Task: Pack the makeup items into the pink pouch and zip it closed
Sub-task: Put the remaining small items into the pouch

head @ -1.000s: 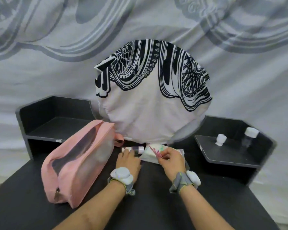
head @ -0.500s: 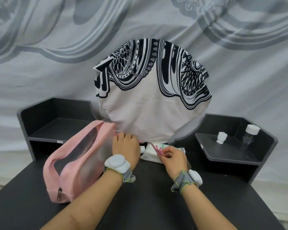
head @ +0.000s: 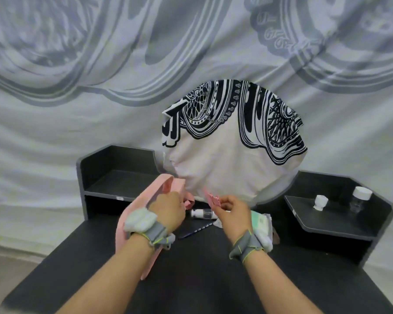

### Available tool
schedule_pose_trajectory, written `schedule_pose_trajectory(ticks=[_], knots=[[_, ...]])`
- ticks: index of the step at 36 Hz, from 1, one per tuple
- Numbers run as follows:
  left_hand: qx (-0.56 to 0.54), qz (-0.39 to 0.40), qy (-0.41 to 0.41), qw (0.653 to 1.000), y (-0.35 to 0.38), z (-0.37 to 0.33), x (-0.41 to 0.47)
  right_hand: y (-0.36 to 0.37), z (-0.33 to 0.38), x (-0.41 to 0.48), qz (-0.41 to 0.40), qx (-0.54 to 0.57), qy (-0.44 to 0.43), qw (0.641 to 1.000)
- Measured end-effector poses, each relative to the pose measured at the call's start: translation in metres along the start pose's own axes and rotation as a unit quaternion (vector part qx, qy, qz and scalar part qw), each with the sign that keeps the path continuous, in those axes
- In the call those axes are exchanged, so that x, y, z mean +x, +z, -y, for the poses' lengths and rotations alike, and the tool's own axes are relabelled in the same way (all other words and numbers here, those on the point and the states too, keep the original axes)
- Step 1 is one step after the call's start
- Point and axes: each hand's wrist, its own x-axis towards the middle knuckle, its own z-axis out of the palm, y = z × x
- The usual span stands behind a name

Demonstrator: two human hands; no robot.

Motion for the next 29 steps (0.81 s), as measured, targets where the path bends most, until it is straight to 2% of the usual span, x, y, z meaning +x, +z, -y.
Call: schedule_pose_trajectory(ticks=[4,7,13,21,29], knots=[[-0.077,-0.008,-0.007,0.997,-0.003,-0.003,-0.007,0.000,0.016,-0.002,-0.013,0.032,-0.016,0.999],[-0.152,0.016,-0.036,0.988,-0.011,-0.009,-0.015,0.003,0.025,-0.005,-0.011,0.057,-0.017,0.998],[-0.199,0.015,-0.073,0.977,-0.012,-0.002,-0.014,0.009,0.038,-0.012,0.004,0.076,-0.029,0.997],[-0.176,0.007,-0.043,0.983,-0.013,0.012,-0.020,0.029,0.042,-0.018,0.057,0.035,-0.073,0.995],[-0.156,-0.047,-0.018,0.986,-0.008,0.030,-0.018,0.032,0.032,-0.017,0.146,-0.102,-0.141,0.974]])
